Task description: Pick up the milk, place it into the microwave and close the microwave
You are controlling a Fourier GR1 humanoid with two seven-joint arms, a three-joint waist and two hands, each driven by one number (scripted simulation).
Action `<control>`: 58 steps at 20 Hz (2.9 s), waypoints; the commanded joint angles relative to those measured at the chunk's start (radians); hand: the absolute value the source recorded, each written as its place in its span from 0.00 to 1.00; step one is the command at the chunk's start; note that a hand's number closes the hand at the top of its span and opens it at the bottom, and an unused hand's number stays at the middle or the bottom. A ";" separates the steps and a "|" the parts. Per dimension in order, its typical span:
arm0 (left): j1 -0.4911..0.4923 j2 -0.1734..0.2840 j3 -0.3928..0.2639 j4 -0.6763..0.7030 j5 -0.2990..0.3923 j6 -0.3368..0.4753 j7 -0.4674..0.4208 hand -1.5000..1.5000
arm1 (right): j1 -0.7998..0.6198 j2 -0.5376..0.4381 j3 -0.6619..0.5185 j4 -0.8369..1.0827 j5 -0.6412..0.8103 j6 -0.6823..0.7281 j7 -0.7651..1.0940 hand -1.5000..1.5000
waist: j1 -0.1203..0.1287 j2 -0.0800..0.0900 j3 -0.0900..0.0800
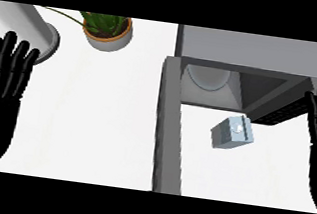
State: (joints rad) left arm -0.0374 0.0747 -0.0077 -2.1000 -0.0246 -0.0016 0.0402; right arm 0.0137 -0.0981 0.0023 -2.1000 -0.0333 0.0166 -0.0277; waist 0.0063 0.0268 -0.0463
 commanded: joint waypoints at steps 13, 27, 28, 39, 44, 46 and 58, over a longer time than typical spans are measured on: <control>0.166 0.067 0.191 -0.233 0.423 -0.106 0.238 0.00 | -0.069 0.097 0.231 -0.091 0.333 -0.243 0.291 0.00 | 0.002 -0.030 0.046; 0.462 0.054 0.413 -0.314 0.655 -0.332 0.149 0.00 | 0.064 0.089 0.178 0.011 0.348 -0.296 0.211 0.00 | 0.004 -0.030 0.046; 0.449 -0.001 0.345 -0.295 0.580 -0.331 0.113 0.00 | -0.005 0.097 0.130 0.122 0.321 -0.310 0.171 0.00 | 0.005 -0.028 0.046; 0.600 0.013 0.473 -0.394 0.756 -0.401 0.135 0.00 | 0.139 0.096 0.052 0.410 0.268 -0.379 -0.099 0.00 | 0.017 -0.031 0.048; 0.621 0.022 0.520 -0.286 0.775 -0.500 0.071 0.00 | 0.059 0.085 -0.017 0.614 0.204 -0.375 -0.204 0.00 | 0.017 -0.029 0.047; 0.612 -0.027 0.446 -0.377 0.729 -0.450 0.109 0.00 | 0.104 0.091 -0.009 0.661 0.191 -0.366 -0.291 0.00 | 0.012 -0.028 0.048; 0.683 -0.022 0.544 -0.332 0.812 -0.539 0.059 0.00 | -0.068 0.041 -0.134 1.126 0.156 -0.329 -0.605 0.00 | 0.017 -0.027 0.048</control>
State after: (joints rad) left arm 0.6013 0.0727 0.5140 -2.3283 0.6638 -0.5182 0.0988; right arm 0.0048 -0.0448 -0.0953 -1.1123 0.1404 -0.3294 -0.5340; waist 0.0218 -0.0008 0.0017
